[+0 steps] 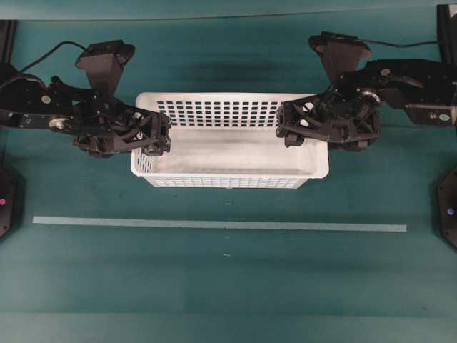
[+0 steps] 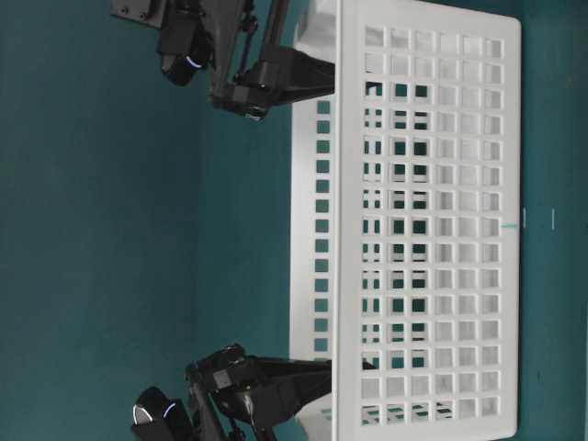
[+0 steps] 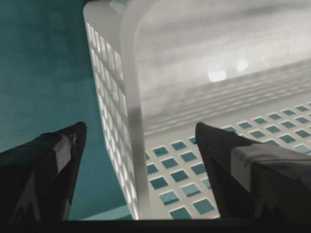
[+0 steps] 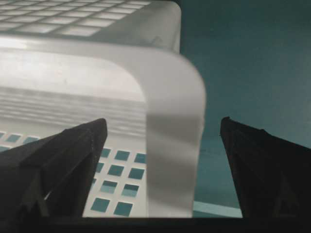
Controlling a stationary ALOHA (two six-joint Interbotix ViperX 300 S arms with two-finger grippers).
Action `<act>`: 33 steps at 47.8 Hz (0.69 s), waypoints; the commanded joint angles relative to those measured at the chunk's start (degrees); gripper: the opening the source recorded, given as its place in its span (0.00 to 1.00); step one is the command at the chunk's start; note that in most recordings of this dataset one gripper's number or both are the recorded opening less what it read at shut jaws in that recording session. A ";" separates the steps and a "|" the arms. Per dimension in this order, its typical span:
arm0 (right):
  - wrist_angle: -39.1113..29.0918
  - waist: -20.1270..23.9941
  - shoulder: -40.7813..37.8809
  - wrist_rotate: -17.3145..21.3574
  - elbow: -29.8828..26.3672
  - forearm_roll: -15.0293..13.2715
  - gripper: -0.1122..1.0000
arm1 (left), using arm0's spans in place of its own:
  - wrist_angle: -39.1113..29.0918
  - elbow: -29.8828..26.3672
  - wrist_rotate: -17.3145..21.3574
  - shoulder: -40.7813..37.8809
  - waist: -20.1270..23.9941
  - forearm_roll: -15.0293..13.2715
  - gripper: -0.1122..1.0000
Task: Lift the white basket with both hands.
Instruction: 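Close both grippers on the basket's end walls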
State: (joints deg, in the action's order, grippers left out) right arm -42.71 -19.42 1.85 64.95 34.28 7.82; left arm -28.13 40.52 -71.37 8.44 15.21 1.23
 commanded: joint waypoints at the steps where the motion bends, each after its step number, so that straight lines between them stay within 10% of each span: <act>1: 0.70 0.53 -0.35 0.44 0.00 0.09 0.94 | 0.26 -0.35 0.00 0.26 0.00 0.26 0.89; 19: 1.41 0.70 -1.32 1.76 0.09 0.35 0.24 | -0.18 -0.26 0.00 0.35 0.09 0.26 0.15; 33: 2.64 0.88 -1.41 1.76 0.18 0.26 0.24 | -0.18 0.09 0.00 0.44 0.09 0.26 0.11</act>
State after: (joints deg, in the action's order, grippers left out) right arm -41.13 -19.07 1.14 66.80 34.72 8.09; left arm -28.48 40.78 -71.54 8.53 15.29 1.23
